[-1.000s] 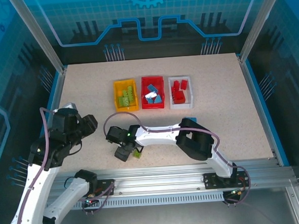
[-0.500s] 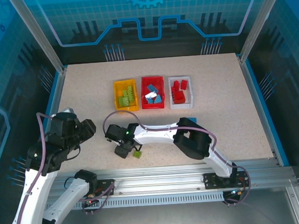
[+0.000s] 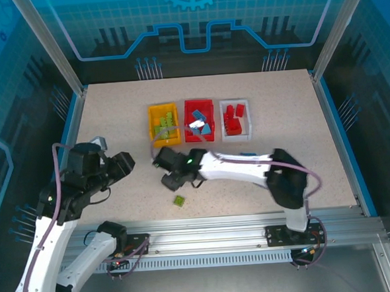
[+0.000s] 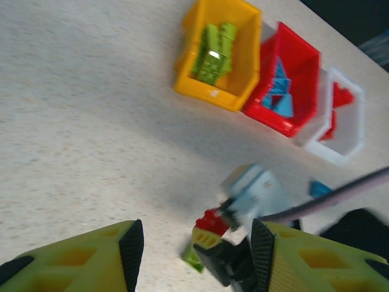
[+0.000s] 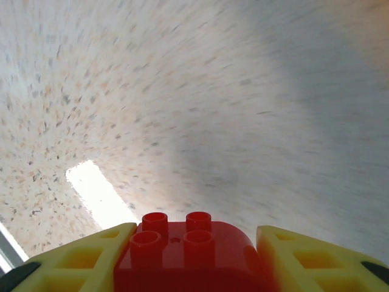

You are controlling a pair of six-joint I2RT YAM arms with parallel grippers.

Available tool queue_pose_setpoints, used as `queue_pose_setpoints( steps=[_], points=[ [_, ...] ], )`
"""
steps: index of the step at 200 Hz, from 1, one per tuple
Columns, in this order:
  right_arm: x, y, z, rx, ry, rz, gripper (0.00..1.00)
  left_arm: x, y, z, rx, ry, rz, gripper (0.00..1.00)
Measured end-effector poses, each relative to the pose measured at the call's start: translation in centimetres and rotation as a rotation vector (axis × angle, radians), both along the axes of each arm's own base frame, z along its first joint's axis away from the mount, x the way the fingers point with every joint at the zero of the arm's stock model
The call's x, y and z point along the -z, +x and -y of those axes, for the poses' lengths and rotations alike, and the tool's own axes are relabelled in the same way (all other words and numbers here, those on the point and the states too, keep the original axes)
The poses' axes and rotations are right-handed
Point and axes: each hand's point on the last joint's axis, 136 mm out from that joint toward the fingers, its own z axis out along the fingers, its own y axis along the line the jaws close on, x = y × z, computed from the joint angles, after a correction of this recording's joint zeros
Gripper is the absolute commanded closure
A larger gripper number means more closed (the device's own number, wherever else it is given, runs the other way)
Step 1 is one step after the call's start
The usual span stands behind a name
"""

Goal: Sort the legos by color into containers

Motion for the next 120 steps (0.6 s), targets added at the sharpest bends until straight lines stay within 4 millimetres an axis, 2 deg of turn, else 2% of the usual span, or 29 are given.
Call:
queue_pose_setpoints(
  steps=[12, 22, 32, 43, 56, 80, 97, 120],
  points=[
    [-3.0, 2.3, 2.8, 0.093, 0.056, 0.034, 0.57, 0.2, 1.1, 1.8, 0.051, -0.052, -0.010, 0.46],
    [-5.1, 4.6, 6.0, 0.191, 0.095, 0.065, 0.57, 0.4, 2.3, 3.6, 0.104, -0.078, -0.025, 0.46],
    [-6.3, 6.7, 9.2, 0.286, 0.117, 0.083, 0.57, 0.9, 3.3, 5.7, 0.164, -0.083, -0.040, 0.46],
    [-7.0, 9.0, 13.1, 0.402, 0.120, 0.101, 0.56, 1.6, 4.3, 8.9, 0.255, -0.075, -0.066, 0.45],
    [-6.8, 11.2, 17.1, 0.524, 0.110, 0.101, 0.56, 2.5, 5.3, 12.8, 0.349, -0.062, -0.082, 0.46],
    [-5.4, 14.0, 22.2, 0.689, 0.087, 0.070, 0.56, 3.9, 6.6, 18.7, 0.462, -0.052, -0.077, 0.46],
    [-4.1, 15.8, 24.2, 0.772, 0.060, 0.037, 0.55, 4.6, 7.6, 21.6, 0.499, -0.048, -0.060, 0.46],
    [-2.8, 19.0, 25.1, 0.844, 0.050, 0.009, 0.56, 4.6, 8.8, 24.1, 0.517, -0.048, -0.026, 0.46]
  ],
)
